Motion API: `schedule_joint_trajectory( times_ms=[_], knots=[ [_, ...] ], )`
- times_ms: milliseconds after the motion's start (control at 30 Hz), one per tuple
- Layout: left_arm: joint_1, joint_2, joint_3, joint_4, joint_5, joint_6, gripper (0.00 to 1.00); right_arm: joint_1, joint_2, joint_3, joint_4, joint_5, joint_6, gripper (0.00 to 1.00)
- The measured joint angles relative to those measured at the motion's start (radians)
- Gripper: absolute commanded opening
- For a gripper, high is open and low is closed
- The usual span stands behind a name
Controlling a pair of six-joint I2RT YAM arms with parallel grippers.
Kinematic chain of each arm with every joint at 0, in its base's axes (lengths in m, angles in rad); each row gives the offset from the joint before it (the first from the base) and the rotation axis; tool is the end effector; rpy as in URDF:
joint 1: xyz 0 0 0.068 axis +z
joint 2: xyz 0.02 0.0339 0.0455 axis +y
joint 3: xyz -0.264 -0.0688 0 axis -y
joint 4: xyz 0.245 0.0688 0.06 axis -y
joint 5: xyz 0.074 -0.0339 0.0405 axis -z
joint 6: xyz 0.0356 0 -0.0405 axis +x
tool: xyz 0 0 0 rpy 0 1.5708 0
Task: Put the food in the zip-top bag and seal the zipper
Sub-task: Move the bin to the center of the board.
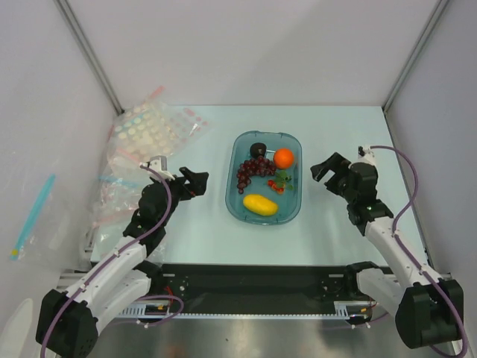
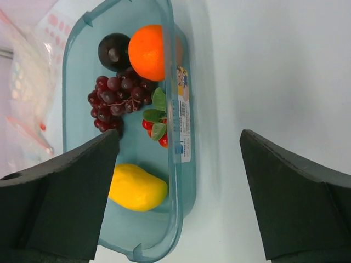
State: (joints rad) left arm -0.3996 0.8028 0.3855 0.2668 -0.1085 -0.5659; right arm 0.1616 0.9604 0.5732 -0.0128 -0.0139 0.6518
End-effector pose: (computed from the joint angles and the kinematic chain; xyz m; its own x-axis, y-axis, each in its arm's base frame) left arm 0.1793 -0.0716 0.2425 -0.2711 -0.4641 -0.8433 0.1692 0.8395 -0.5164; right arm 0.2162 0.0357 0.2502 -0.4108 0.5476 -0.7290 0.0952 0.8209 0.5630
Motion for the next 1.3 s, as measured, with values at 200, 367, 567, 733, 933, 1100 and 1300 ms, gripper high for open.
schedule_joint_trajectory(
  times_ms=[200, 367, 567, 733, 933, 1100, 1300],
  knots=[
    [0.000, 0.026, 0.000, 0.000, 0.006, 0.000, 1.00, 0.061, 0.148, 0.111, -0.038, 0.002, -0.091, 0.84],
    [0.000, 0.040, 0.000, 0.000, 0.010, 0.000, 1.00, 0.114, 0.286, 0.160, -0.062, 0.003, -0.146, 0.80],
    [0.001, 0.040, 0.000, 0.000, 0.012, 0.001, 1.00, 0.180, 0.427, 0.234, -0.116, 0.046, -0.195, 0.69],
    [0.001, 0.042, 0.000, 0.000, 0.016, 0.002, 1.00, 0.192, 0.497, 0.283, -0.158, 0.108, -0.210, 0.39],
    [0.001, 0.048, 0.000, 0.000, 0.016, 0.009, 1.00, 0.182, 0.504, 0.293, -0.173, 0.167, -0.188, 0.30],
    [0.001, 0.064, 0.002, -0.001, 0.015, 0.010, 1.00, 0.113, 0.432, 0.246, -0.187, 0.202, -0.156, 0.39],
    [0.001, 0.084, 0.047, -0.082, -0.040, 0.025, 1.00, 0.016, 0.256, 0.178, -0.188, 0.236, -0.114, 0.96]
  ],
)
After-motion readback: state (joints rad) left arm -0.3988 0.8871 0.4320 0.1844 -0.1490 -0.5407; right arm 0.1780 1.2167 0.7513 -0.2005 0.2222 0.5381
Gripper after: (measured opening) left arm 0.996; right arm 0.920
